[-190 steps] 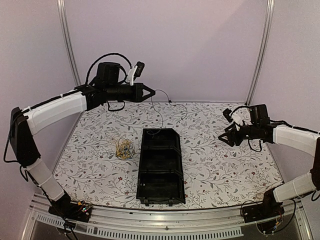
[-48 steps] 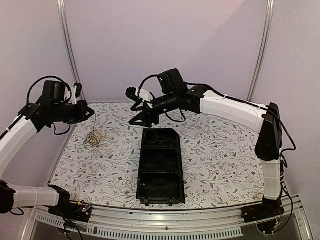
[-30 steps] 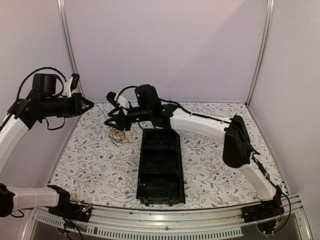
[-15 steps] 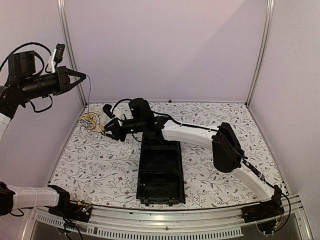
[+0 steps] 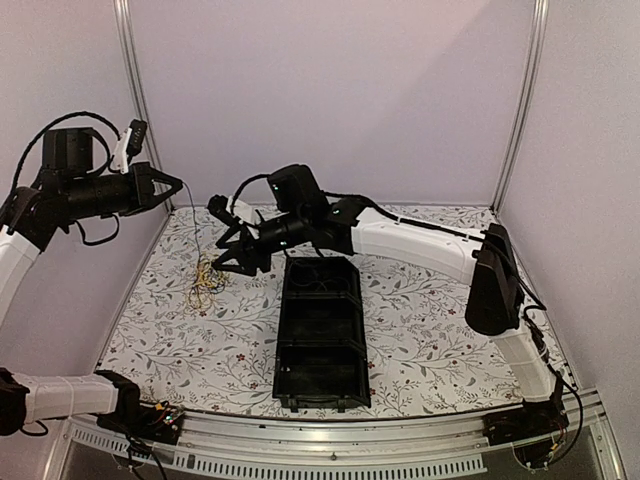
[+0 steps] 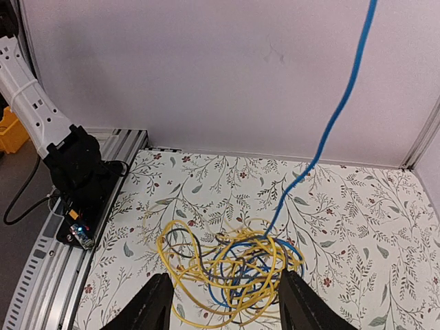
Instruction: Untangle the cables
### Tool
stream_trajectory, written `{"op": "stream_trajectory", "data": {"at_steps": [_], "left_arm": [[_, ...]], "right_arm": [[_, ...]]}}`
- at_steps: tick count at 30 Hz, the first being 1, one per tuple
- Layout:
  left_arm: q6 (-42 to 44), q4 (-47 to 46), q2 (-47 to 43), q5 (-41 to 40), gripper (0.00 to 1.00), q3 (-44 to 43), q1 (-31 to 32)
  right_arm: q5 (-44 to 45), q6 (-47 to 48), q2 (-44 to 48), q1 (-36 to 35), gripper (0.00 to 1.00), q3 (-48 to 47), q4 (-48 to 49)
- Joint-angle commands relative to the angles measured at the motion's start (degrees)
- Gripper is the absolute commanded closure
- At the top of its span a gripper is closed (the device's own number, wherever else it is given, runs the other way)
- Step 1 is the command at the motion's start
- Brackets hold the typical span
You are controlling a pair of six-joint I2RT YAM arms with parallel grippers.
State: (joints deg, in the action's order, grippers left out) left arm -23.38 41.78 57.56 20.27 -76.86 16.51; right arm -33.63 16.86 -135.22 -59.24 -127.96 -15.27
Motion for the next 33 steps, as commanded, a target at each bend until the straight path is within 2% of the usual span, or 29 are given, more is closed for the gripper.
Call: {"op": "stream_trajectory", "data": {"at_steps": [1,7,10,16,27,30,32,33], "left_arm": [[0.3,-3.2,-1.2,0.3,1.0,2.0,0.5],[0.3,-5.2,-1.0,2.1,1.0,4.2,0.6],[0.1,-6.0,-0.6,3.4,1.0,4.2,0.6],[-0.2,-6.0,-0.6,4.0,1.0,4.0,0.8],[-2.6,-7.2,-1.0,5.7,1.0,4.4,2.0],[-3.2,-7.2,-1.1,5.6,1.0,3.8,2.5],[-3.6,-7.2,-1.2,5.6,1.0,2.6,2.8],[-3.9,-7.2,-1.3,5.7,1.0,1.7,2.9]], "right_arm": [[1.3,5.2,4.0,0.6,0.43,3.3,-4.4],[-1.2,3.5,3.8,0.8,0.36,0.8,-3.2],[1.8,0.4,2.1,0.8,0.31,-1.4,-0.8],[7.3,-4.1,-0.1,0.7,0.29,-3.5,3.3],[0.0,-9.5,-4.2,-0.3,0.26,-5.7,8.3],[0.1,-12.6,-5.3,-0.5,0.37,-6.4,10.3],[0.7,-14.6,-6.4,-0.5,0.56,-6.9,11.8],[1.0,-15.7,-7.0,-0.5,0.69,-7.0,12.3]]}}
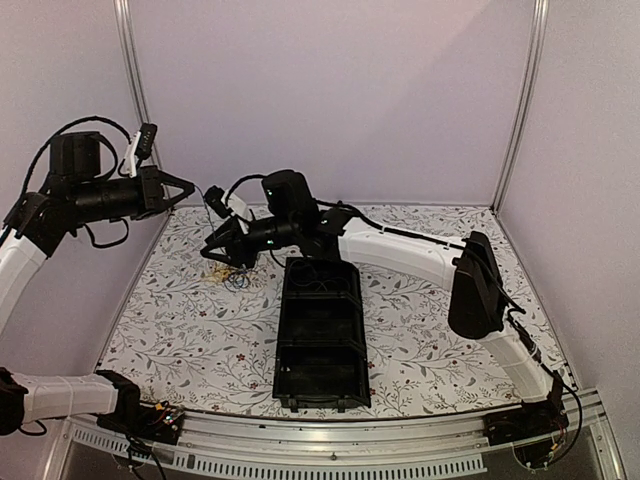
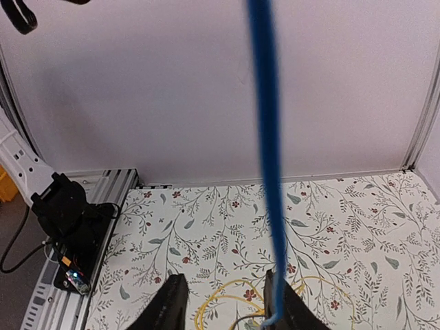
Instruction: Untangle the cables
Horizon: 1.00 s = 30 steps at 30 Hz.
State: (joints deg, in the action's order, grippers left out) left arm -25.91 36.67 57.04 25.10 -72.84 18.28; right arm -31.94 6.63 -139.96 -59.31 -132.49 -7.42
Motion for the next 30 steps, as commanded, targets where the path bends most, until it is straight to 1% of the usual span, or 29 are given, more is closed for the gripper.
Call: {"op": "stream_trajectory", "data": {"at_steps": [1,2,3,8,11,15,20,25,30], "left_arm": [[-1.6,-1.9,-0.7,0.8,1.0,-3.6,1.2],[-1.7,-1.6,-0.5,0.7,1.0,-5.8,1.2],[-1.7,-0.9,-0.1,0.5,1.0,-8.3,1.3],[0.0,3.6,3.9,-2.1,1.0,-26.7,1.4],[-1.3,2.8,6.4,-3.4,1.0,-37.3,1.4],[-3.6,0.4,9.8,-3.5,1.0,-47.5,1.4],[-5.7,-3.5,11.4,-3.9,1.0,-52.8,1.4],[-8.3,-12.6,11.0,-4.7,1.0,-55.7,1.4],[-11.9,-16.3,12.6,-6.0,1.0,-60.2,1.3]], "right_arm": [[-0.4,-6.0,-3.0,-0.4,0.79,-2.7,5.0],[-0.1,-6.3,-3.4,-0.4,0.85,-2.8,5.4],[0.0,-8.4,-4.1,-0.4,0.88,-2.9,5.8],[-0.5,-10.7,-7.6,-0.4,0.87,-2.5,8.4],[-0.3,-10.8,-9.2,-0.5,0.85,-2.1,9.2],[0.4,-10.3,-10.9,-0.5,0.83,-1.1,9.5],[1.9,-9.1,-12.7,-0.5,0.8,-0.8,9.7],[2.6,-8.8,-14.4,-0.6,0.68,-0.8,10.5],[3.2,-8.5,-16.1,-0.9,0.67,-0.2,9.6]]}}
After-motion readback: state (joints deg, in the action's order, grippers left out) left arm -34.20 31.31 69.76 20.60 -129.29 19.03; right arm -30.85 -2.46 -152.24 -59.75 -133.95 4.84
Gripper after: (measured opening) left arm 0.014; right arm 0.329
